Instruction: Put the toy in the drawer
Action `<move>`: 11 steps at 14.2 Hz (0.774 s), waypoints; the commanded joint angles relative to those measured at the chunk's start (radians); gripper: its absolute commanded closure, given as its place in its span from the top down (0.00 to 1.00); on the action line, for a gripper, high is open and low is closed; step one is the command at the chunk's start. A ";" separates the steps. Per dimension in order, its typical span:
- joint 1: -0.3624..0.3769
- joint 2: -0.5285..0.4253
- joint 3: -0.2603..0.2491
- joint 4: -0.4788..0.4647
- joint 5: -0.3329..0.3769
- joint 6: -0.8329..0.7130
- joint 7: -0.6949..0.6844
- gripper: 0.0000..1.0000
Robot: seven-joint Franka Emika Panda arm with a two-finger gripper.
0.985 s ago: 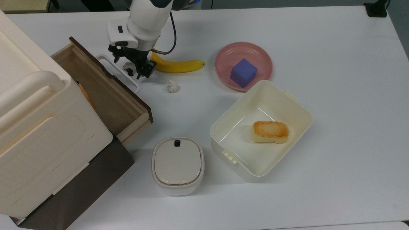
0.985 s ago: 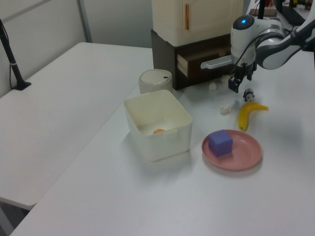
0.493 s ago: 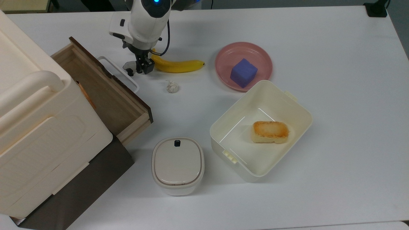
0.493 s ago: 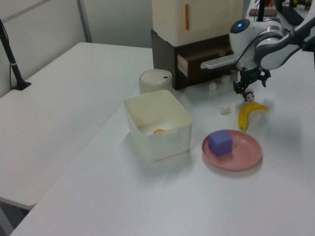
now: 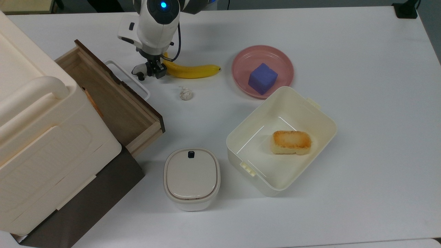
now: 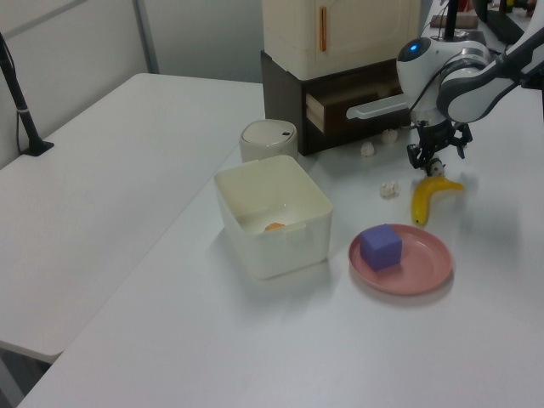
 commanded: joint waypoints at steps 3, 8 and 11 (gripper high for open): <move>-0.019 0.013 0.006 0.020 0.020 -0.007 -0.040 0.46; -0.025 0.013 0.006 0.052 0.051 -0.007 -0.052 0.00; -0.028 -0.010 0.006 0.090 0.129 -0.018 -0.138 0.00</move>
